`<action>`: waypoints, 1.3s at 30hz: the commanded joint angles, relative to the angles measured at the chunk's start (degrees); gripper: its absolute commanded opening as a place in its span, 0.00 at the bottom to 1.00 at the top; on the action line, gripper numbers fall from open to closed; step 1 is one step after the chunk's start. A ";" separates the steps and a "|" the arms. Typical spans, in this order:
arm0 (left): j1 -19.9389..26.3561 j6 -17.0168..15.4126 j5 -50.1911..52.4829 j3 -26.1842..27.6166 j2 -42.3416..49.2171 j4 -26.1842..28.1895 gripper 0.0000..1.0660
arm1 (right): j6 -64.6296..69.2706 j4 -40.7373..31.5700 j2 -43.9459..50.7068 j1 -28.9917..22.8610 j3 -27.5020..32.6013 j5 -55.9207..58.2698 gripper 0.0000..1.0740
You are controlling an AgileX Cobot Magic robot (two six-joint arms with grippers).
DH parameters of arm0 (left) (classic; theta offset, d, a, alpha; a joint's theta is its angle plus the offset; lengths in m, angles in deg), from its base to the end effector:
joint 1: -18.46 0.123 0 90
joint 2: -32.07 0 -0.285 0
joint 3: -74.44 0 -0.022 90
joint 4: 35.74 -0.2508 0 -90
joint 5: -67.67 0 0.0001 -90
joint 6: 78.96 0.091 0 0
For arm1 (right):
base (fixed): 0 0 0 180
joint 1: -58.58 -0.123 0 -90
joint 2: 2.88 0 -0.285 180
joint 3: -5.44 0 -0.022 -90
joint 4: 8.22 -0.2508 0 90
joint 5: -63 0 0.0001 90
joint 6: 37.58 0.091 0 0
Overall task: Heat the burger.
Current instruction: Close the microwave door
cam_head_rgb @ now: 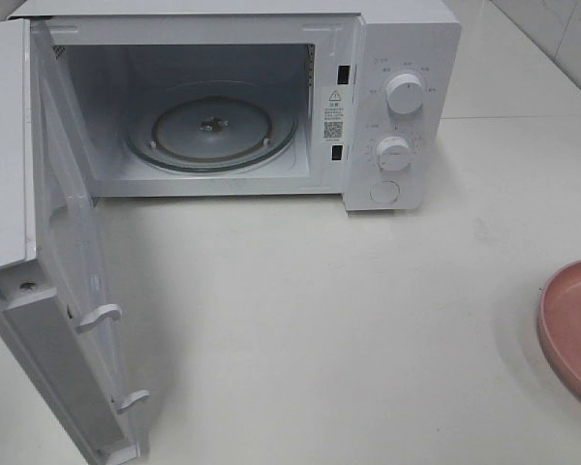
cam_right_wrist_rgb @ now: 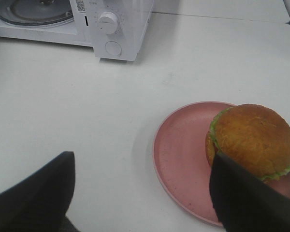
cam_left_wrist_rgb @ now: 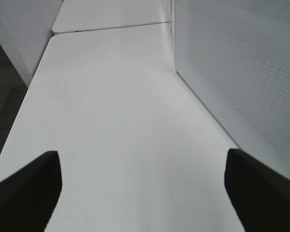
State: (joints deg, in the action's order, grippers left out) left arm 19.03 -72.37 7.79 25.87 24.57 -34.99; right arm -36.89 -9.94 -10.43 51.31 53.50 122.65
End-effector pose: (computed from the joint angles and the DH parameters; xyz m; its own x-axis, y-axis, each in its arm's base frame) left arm -0.0050 -0.0011 0.2785 -0.4349 0.1039 -0.8944 0.0476 0.9946 0.0924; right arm -0.0060 0.0016 0.2814 -0.4270 -0.0271 -0.9038 -0.1382 0.9898 0.0357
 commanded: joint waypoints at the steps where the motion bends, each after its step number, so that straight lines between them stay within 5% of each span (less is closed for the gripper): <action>1: 0.17 -0.40 0.46 -0.23 1.15 -0.06 0.79 | -0.69 -0.06 1.49 0.29 0.00 -0.29 0.69; 39: 0.17 -0.40 0.46 -0.23 1.15 0.23 0.79 | -0.69 -0.06 1.49 0.29 0.00 -0.29 0.69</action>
State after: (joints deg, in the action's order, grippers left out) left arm 19.03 -72.37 7.79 25.87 24.57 -34.99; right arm -36.89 -9.94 -10.43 51.31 53.50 122.71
